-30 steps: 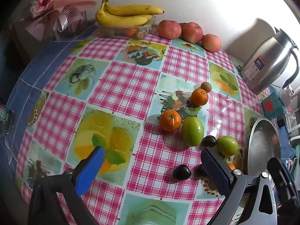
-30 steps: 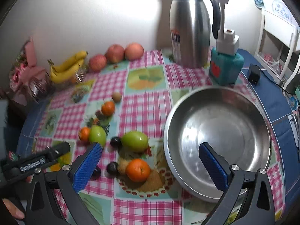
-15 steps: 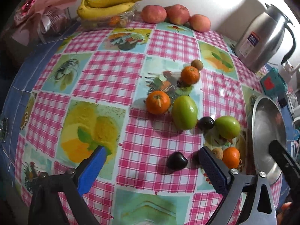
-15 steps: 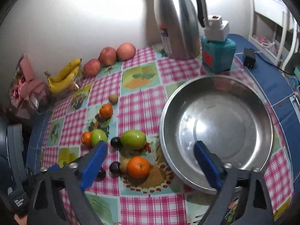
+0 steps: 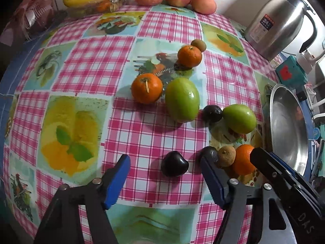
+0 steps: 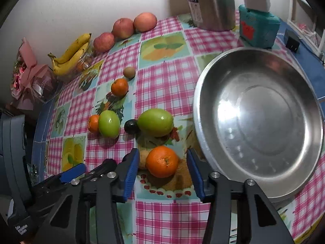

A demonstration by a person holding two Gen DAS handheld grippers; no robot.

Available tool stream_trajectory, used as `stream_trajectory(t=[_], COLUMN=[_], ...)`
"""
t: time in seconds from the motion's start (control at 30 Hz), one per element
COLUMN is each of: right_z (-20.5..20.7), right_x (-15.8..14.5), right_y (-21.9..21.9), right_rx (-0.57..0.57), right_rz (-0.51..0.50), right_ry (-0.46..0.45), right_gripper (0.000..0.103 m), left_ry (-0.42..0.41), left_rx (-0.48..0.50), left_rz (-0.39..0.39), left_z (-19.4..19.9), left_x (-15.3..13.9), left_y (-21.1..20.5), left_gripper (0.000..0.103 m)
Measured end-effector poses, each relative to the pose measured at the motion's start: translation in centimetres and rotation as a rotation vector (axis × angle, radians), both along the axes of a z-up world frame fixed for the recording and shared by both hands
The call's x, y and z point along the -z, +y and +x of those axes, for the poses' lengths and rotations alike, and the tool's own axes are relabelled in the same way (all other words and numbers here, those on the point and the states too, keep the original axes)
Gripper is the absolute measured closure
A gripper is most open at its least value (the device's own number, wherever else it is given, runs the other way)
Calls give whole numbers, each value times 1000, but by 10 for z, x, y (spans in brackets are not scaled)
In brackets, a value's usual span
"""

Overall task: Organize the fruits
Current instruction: 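Move the right tool to the tangerine while the left tool approaches a dark plum, then close the right tool on the tangerine while the left tool grips the dark plum, lift both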

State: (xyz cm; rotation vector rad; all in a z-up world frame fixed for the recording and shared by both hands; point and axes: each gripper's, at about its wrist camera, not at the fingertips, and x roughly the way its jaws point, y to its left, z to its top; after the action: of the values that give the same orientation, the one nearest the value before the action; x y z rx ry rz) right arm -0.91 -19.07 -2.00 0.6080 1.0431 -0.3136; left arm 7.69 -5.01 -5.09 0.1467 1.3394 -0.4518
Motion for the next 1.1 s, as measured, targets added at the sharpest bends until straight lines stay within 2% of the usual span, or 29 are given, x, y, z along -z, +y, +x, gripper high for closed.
stream_trajectory(t=[0.2,0.47,0.7,1.1], right_z=[6,7,6,5], right_x=[11,20,24,28], right_y=[-2,-4,-4,-3], right_rx=[25,39,51,57], right_rz=[18,65,113,144], right_ry=[37,49,47,51], right_gripper=[56,56,56,56], left_ry=[13,17,41,30], left_rx=[6,4,5,-14], left_rz=[0,-4,-42,-37], left_z=[0,1,0,2], left_x=[5,9,7,5], left_y=[-2,-2,-1,2], left_gripper=[42,52,72,72])
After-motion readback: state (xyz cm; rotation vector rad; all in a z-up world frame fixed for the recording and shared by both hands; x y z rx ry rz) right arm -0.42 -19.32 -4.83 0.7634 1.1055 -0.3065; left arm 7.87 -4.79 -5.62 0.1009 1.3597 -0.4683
